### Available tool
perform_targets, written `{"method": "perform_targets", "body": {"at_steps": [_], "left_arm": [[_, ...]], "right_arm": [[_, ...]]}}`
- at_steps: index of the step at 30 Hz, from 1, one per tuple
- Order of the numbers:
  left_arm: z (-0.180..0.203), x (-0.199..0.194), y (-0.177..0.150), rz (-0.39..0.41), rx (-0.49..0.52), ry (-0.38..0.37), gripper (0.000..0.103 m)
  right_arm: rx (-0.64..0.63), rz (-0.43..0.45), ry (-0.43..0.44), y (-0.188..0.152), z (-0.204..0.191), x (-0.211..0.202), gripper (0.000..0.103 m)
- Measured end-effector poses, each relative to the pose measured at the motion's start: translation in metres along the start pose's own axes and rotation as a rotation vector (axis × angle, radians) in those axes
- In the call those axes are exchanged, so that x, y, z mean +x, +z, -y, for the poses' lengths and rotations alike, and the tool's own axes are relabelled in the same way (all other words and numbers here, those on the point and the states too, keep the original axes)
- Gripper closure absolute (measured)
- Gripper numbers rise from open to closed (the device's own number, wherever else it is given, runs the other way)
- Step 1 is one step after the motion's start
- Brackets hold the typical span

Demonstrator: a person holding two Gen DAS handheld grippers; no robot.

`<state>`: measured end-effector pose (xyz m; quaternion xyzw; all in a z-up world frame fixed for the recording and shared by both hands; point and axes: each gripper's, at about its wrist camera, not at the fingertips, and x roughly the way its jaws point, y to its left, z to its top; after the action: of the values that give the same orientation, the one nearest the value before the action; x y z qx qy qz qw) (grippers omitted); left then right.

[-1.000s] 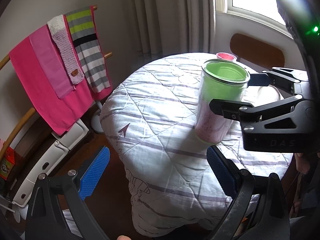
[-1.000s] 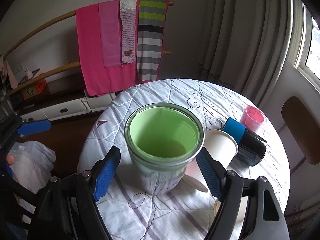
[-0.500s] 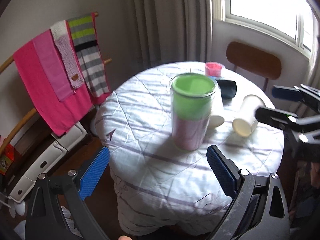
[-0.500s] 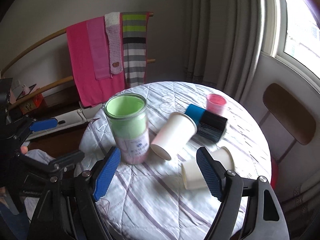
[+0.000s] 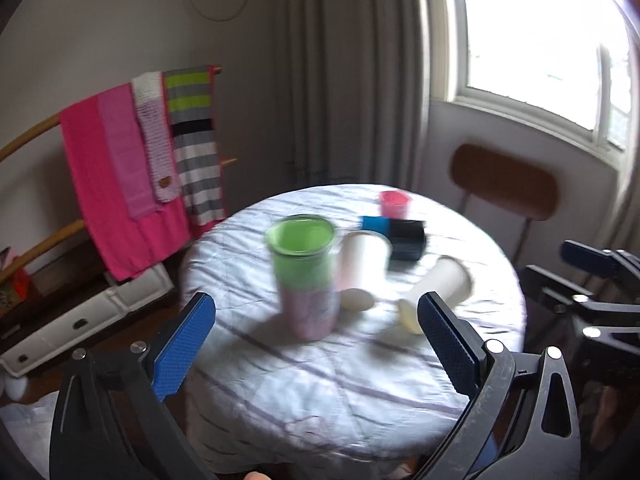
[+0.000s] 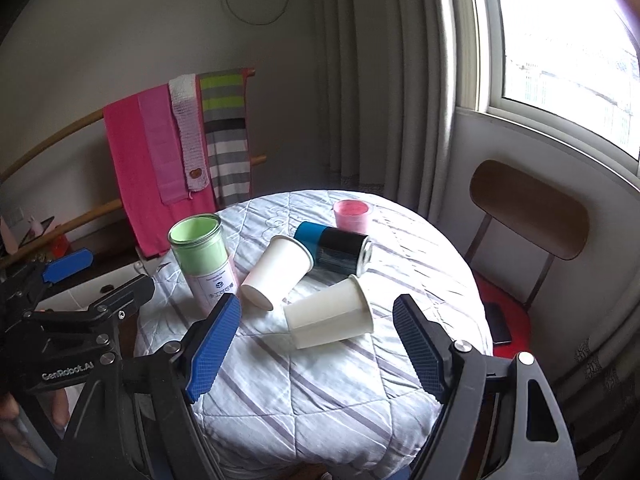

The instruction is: Flip cup upright

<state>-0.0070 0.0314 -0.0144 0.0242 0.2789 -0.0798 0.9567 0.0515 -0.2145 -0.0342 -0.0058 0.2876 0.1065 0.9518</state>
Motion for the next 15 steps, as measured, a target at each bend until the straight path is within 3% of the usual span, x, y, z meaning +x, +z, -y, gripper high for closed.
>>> {"method": "perform_targets", "body": {"at_steps": [10,15], "left_arm": [[0.023,-0.014,-0.002,0.019,0.002,-0.036,0.0],[0.033,-0.024,0.0,0.014,0.017,-0.016,0.0]], "right_arm": [[0.04,0.06,-0.025,-0.005,0.011,-0.023,0.022],[0.028,0.076,-0.042,-0.005,0.013,-0.038,0.022]]}}
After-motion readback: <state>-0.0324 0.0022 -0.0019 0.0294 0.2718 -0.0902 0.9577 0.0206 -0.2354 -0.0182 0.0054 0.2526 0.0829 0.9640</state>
